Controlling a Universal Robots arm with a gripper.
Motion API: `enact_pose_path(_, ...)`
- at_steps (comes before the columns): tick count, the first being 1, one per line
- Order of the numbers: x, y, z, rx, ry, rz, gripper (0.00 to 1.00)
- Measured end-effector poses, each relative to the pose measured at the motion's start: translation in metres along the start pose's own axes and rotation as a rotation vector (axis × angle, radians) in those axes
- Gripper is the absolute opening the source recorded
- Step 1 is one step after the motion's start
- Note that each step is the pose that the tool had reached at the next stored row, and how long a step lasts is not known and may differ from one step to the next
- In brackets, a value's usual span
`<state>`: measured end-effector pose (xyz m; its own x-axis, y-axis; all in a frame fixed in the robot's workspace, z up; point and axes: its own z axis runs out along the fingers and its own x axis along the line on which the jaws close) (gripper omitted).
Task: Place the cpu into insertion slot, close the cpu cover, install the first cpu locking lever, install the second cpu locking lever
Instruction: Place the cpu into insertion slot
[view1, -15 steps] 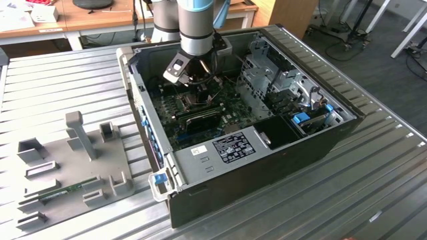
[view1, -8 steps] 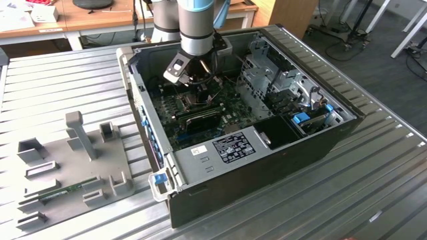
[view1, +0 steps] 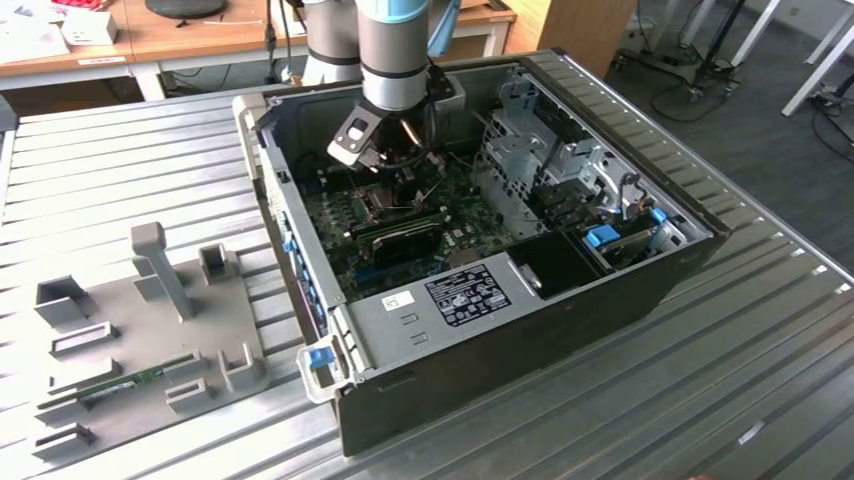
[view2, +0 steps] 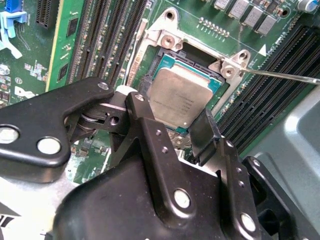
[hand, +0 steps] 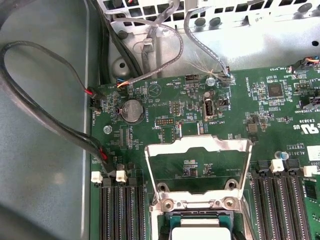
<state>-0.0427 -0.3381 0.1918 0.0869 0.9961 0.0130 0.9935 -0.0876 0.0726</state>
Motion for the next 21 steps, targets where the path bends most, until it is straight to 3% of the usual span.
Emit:
enact_pose_path(12, 0.0001, 0.0003, 0.0001, -0.0003, 0.0004, 0.000, 0.55)
enact_pose_path(15, 0.0002, 0.0005, 0.0003, -0.0004, 0.0007, 0.000, 0.56)
enact_pose_path(16, 0.0001, 0.0004, 0.0002, -0.0002, 0.0004, 0.000, 0.62)
enact_pose_path(21, 0.0001, 0.0004, 0.0001, 0.0000, 0.0001, 0.000, 0.62)
